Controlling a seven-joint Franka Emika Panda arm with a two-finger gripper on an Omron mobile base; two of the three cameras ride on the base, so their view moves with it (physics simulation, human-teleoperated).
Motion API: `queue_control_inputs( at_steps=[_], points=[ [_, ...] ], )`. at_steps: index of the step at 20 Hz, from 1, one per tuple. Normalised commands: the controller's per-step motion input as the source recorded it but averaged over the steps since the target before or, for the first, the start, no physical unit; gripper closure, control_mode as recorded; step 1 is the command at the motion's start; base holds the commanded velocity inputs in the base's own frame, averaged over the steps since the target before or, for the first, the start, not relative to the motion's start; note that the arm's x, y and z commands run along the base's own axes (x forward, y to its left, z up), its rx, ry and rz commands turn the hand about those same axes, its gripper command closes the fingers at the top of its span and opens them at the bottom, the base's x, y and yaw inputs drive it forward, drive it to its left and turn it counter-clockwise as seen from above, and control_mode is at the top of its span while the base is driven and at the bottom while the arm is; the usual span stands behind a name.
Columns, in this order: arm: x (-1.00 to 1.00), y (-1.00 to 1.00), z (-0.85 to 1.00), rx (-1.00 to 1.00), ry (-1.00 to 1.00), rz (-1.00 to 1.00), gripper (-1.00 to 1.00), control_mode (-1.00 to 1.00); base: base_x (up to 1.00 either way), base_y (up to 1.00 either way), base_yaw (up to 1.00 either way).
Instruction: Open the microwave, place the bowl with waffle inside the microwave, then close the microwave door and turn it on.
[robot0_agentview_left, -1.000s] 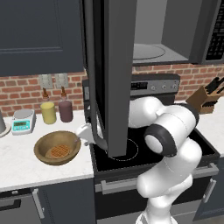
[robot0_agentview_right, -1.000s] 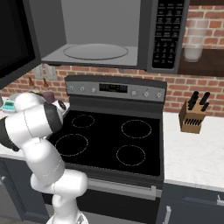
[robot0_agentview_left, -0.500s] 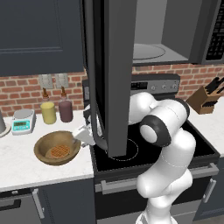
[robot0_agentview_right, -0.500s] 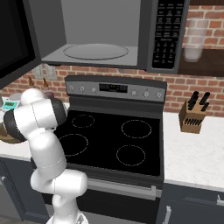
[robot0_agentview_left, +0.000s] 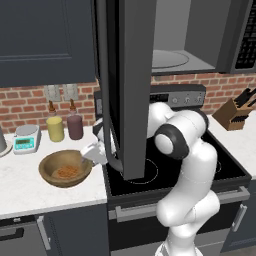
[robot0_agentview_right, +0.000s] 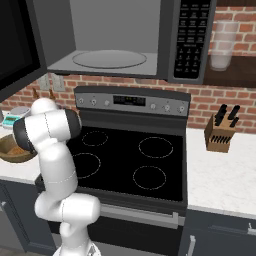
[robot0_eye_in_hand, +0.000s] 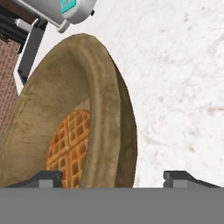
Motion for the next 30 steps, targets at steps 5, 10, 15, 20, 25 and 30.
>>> queue_control_inputs(
  at_steps=[5,10,15,20,25,30],
  points=[
    [0.02,0.04,-0.03,0.00,0.00,0.00,1.00,-1.00,0.00,0.00,0.00],
    [0.00,0.00,0.00,0.00,0.00,0.00,1.00,-1.00,0.00,0.00,0.00],
    [-0.15,0.00,0.00,0.00,0.00,-0.05,1.00,-1.00,0.00,0.00,0.00],
    [-0.46,0.00,0.08,0.00,0.00,-0.22,1.00,-1.00,0.00,0.00,0.00],
    [-0.42,-0.13,0.28,0.00,0.00,-0.26,1.00,-1.00,0.00,0.00,0.00],
    [-0.12,-0.38,0.63,0.00,0.00,-0.19,1.00,-1.00,0.00,0.00,0.00]
  ],
)
